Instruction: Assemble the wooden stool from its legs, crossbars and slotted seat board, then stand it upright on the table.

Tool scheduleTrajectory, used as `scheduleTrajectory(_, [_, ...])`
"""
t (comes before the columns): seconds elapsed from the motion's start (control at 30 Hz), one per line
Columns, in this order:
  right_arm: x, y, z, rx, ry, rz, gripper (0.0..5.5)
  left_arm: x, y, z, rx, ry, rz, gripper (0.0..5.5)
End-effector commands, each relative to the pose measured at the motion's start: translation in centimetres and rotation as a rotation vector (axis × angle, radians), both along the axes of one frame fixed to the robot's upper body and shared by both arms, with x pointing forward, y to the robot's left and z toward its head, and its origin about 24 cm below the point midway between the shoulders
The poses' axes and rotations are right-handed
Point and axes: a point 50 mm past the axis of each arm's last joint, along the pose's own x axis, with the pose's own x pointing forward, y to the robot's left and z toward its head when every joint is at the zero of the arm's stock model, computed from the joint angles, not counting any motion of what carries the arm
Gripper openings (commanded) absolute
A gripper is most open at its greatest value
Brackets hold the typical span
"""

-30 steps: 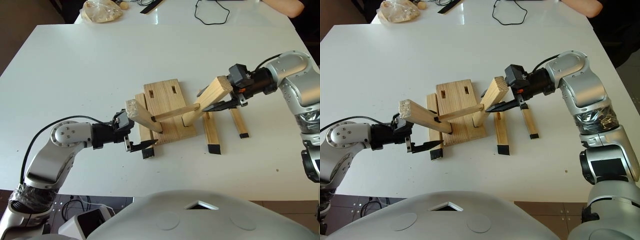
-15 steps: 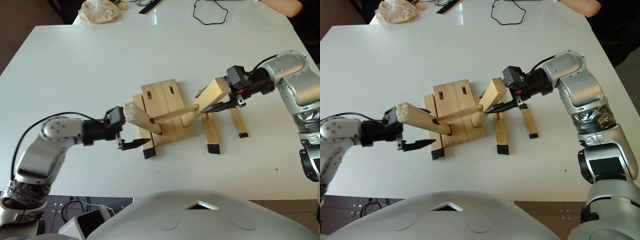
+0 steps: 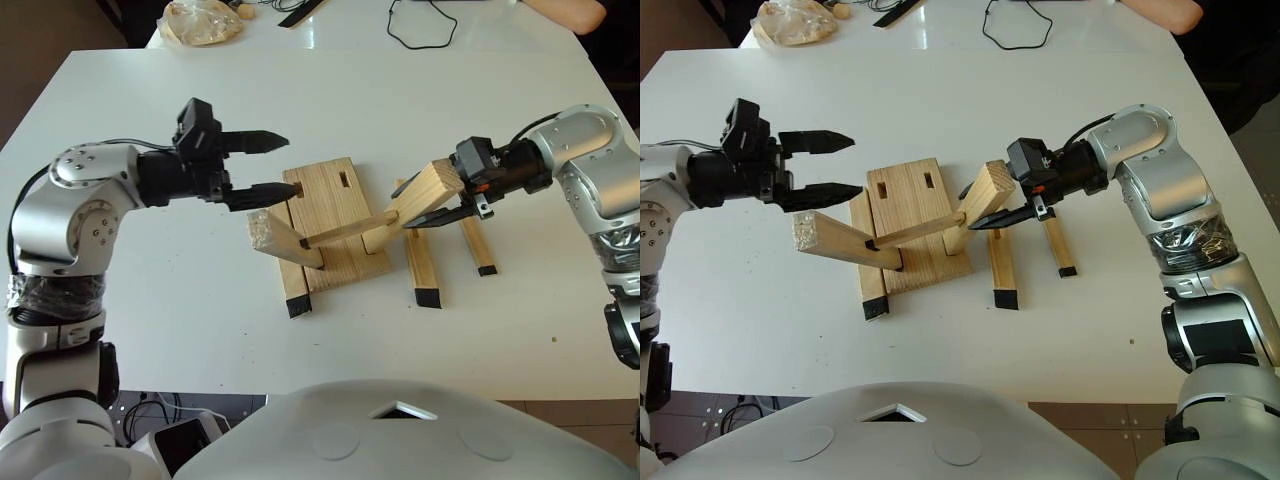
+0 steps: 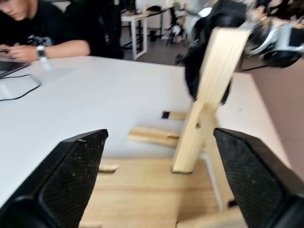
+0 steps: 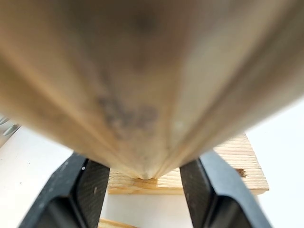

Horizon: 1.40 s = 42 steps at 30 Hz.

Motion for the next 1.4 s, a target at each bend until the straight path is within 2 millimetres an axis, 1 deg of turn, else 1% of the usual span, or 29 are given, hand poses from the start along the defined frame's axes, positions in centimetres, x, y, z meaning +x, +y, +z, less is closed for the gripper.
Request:
scheduleTrajectory(0.03, [-1.8,-0.4,-6.2,-0.238,0.169,0.029,2.03,0.5,-3.2,0.6,-0.002,-0.016,-0.100,3.47])
scheduleTrajectory(0.17, [-1.9,-0.1,-6.4,-0.235,0.167,0.036,2.03,0.9,-5.8,-0.1,0.031,-0.027,-0.151,2.80])
scheduleTrajectory(0.37, [-1.9,0.1,-6.4,-0.238,0.167,0.049,2.03,0.5,-7.5,-0.2,0.052,-0.073,-0.253,2.79])
scheduleTrajectory(0.5, [-1.9,0.1,-6.4,-0.238,0.167,0.051,2.03,0.2,-8.5,-1.2,0.126,-0.093,-0.339,2.79])
scheduleTrajectory(0.63, [-1.9,0.4,-6.5,-0.236,0.168,0.059,2.03,0.0,-9.1,-1.6,0.128,-0.081,-0.368,2.79])
scheduleTrajectory(0.7, [-2.0,0.4,-6.5,-0.236,0.171,0.063,2.03,0.6,-8.8,-3.0,0.167,-0.046,-0.326,2.79])
scheduleTrajectory(0.73, [-2.0,0.4,-6.6,-0.238,0.172,0.064,2.03,1.0,-8.6,-4.1,0.195,-0.015,-0.293,2.79])
scheduleTrajectory(0.77, [-2.1,0.3,-6.7,-0.241,0.174,0.065,2.03,1.2,-8.2,-5.5,0.232,0.035,-0.264,2.79])
scheduleTrajectory(0.83, [-2.0,0.3,-6.7,-0.249,0.175,0.069,2.03,0.9,-7.3,-8.2,0.291,0.133,-0.241,2.79])
scheduleTrajectory(0.87, [-2.0,0.3,-6.8,-0.252,0.175,0.071,2.03,0.6,-6.9,-9.1,0.306,0.177,-0.239,2.79])
scheduleTrajectory(0.93, [-2.0,0.2,-6.8,-0.258,0.173,0.074,2.03,0.3,-6.4,-10.4,0.319,0.247,-0.242,2.79])
scheduleTrajectory(1.03, [-1.9,0.3,-6.8,-0.263,0.171,0.079,2.03,0.3,-6.5,-11.2,0.315,0.309,-0.247,2.79])
scheduleTrajectory(1.1, [-1.8,0.4,-6.7,-0.266,0.168,0.084,2.03,0.7,-6.6,-11.1,0.292,0.322,-0.240,2.79])
scheduleTrajectory(1.13, [-1.7,0.5,-6.7,-0.266,0.166,0.088,2.03,0.9,-6.5,-10.5,0.266,0.319,-0.235,2.79])
scheduleTrajectory(1.23, [-1.6,0.5,-6.5,-0.264,0.161,0.089,2.03,1.3,-6.1,-8.1,0.164,0.292,-0.223,2.79])
scheduleTrajectory(1.33, [-1.7,0.4,-6.7,-0.264,0.161,0.086,2.03,1.3,-5.5,-5.3,0.104,0.209,-0.209,2.79])
scheduleTrajectory(1.4, [-1.9,0.3,-6.8,-0.262,0.164,0.077,2.03,1.7,-4.7,-2.3,0.041,0.122,-0.169,2.79])
